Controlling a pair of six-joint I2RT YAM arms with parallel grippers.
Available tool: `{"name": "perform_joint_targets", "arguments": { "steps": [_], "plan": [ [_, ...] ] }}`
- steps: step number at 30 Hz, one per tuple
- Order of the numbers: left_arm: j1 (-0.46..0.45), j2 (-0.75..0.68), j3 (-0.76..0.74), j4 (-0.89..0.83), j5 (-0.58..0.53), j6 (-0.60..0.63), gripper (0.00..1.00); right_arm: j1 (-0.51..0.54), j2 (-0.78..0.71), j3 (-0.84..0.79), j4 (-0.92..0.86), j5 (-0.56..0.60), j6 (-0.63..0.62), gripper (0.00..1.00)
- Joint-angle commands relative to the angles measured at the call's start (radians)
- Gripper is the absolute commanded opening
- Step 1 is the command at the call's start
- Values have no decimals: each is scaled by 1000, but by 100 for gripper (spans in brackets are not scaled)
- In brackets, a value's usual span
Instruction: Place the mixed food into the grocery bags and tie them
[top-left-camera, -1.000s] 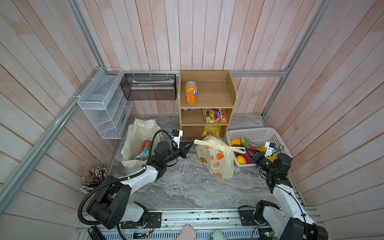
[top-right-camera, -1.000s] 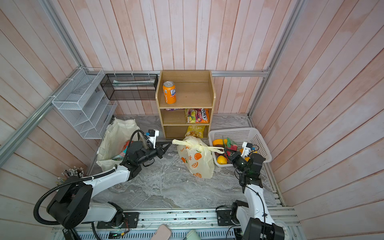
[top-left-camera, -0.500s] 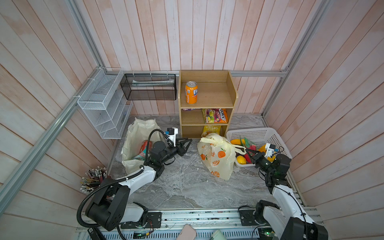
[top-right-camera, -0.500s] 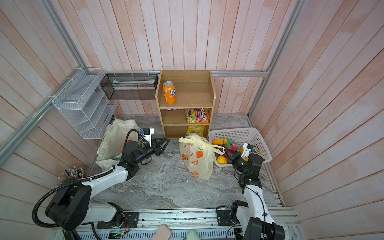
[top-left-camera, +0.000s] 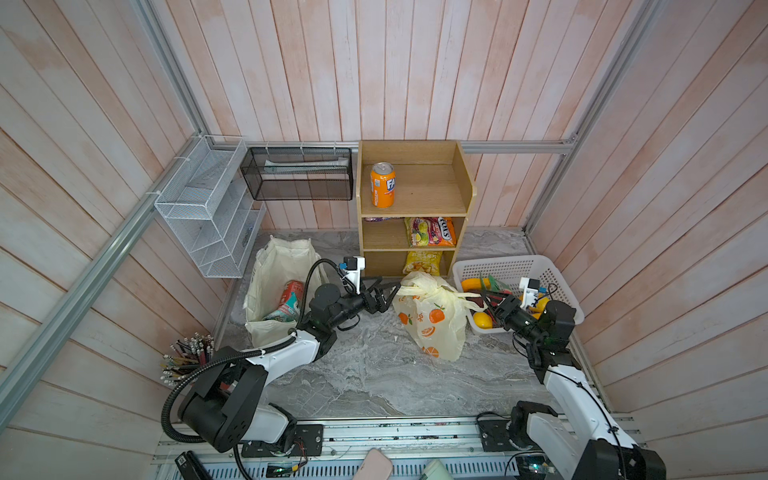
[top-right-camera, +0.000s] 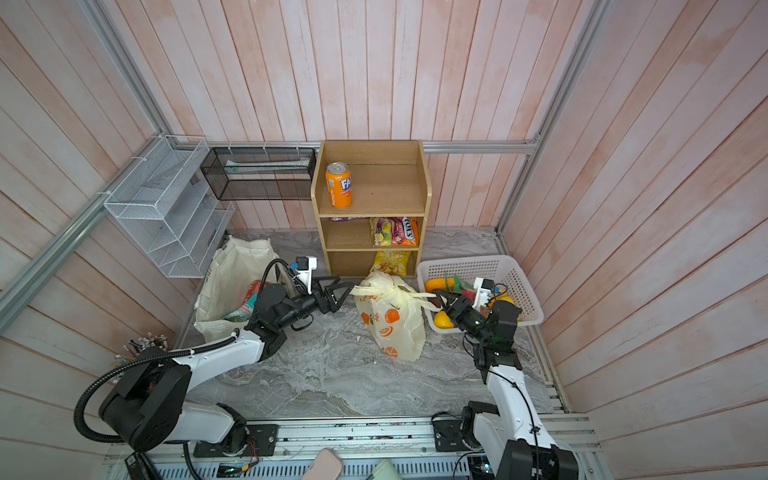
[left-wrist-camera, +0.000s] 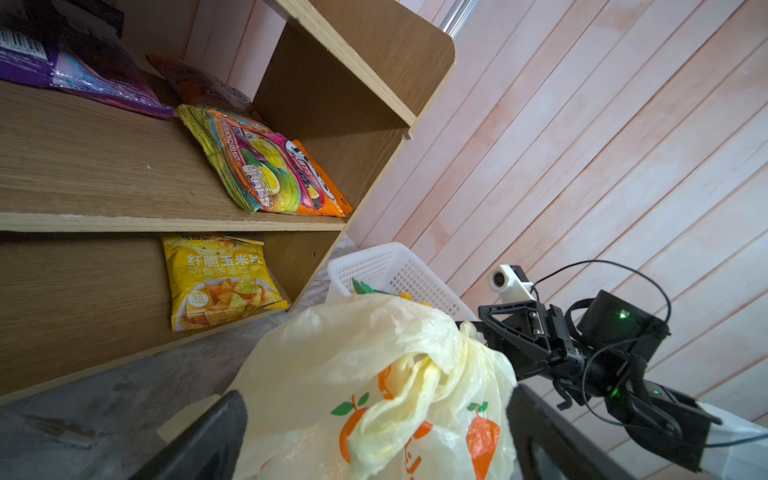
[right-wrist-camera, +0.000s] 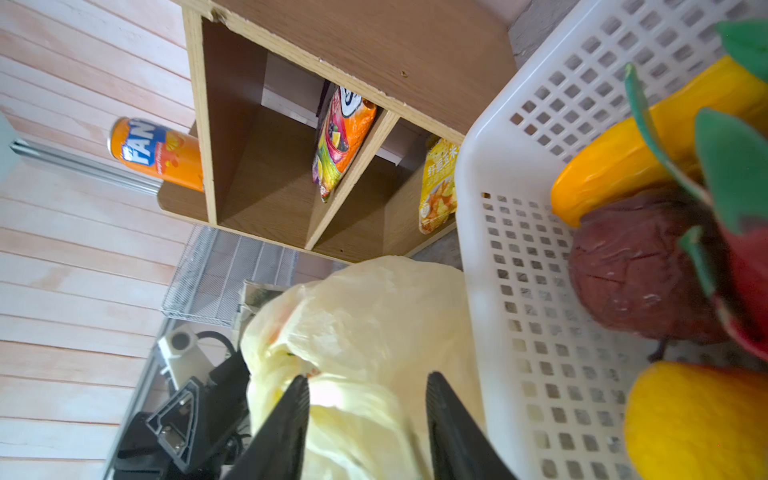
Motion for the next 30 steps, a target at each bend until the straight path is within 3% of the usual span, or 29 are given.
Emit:
{"name": "perform_joint_targets", "arguments": {
  "steps": [1,8,17,19,27,30],
  "plan": [
    [-1,22,9,74,-4,-110,100,22,-3,39,-8,-14,-21,55],
    [-1,89,9,125,52,-244,100,71,43,35,32,23,-3,56],
    [-56,71,-52,148,-37,-252,100,107,69,30,60,42,11,53],
    [-69,53,-57,125,-56,-242,100,110,71,26,70,42,16,49],
    [-141,-46,-127,81,-266,-241,99,113,81,27,93,40,30,6],
    [-174,-94,-119,25,-344,-214,95,113,81,29,93,39,30,0]
  ]
}}
